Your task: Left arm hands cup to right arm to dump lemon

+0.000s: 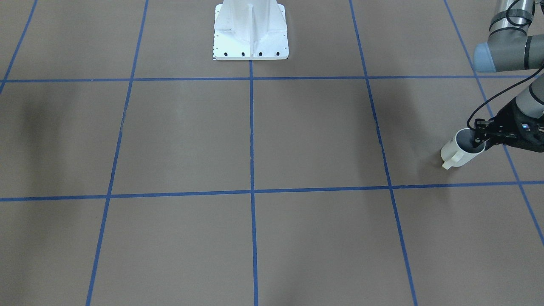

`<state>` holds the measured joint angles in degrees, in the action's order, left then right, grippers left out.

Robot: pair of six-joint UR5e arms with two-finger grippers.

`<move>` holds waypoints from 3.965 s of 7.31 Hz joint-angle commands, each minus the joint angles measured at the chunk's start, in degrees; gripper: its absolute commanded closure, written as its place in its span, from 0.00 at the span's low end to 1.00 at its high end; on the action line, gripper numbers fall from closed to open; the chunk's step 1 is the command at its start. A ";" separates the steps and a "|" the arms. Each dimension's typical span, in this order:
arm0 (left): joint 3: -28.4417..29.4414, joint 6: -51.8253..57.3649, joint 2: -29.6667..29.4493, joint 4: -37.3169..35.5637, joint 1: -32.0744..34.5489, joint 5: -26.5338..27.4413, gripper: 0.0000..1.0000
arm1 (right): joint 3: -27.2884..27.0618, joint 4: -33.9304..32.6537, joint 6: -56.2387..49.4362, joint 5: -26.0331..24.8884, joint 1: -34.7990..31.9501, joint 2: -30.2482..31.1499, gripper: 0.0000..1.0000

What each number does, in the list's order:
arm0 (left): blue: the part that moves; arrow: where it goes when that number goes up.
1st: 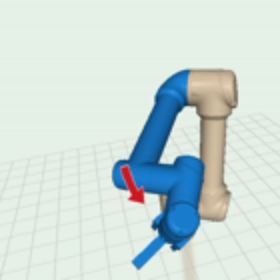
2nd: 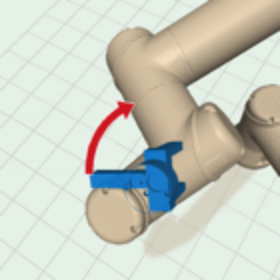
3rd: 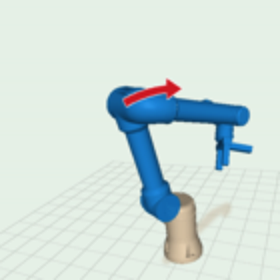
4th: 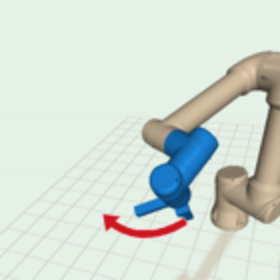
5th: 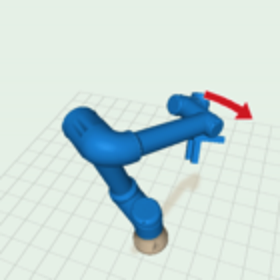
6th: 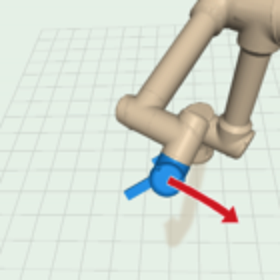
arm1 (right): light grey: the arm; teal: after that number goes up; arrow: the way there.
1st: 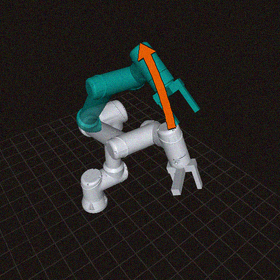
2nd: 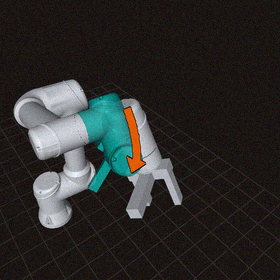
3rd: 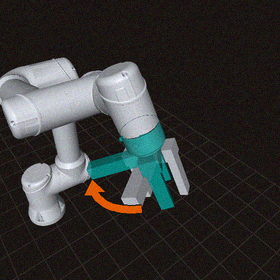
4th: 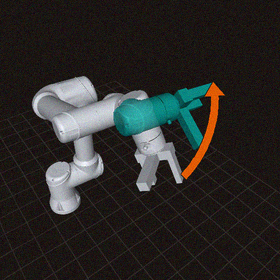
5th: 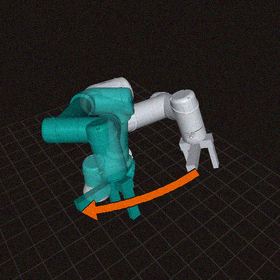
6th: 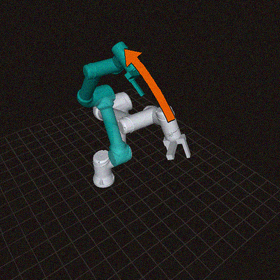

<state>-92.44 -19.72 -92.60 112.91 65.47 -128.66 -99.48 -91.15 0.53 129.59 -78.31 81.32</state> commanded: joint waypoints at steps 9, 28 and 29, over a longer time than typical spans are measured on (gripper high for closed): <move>-6.94 34.57 5.55 -31.02 28.40 -0.98 0.00 | -0.02 0.01 0.79 -0.56 -0.53 2.43 0.01; -6.26 34.57 7.08 -27.66 28.40 -6.52 0.00 | -0.02 3.17 -6.85 3.31 -11.87 18.61 0.01; -6.35 34.48 7.08 -27.57 28.40 -6.52 0.00 | 0.07 3.17 -6.85 3.31 -11.87 18.61 0.01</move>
<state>-98.77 14.78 -85.52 85.27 93.87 -135.19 -99.47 -87.99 -6.33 132.87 -90.21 99.93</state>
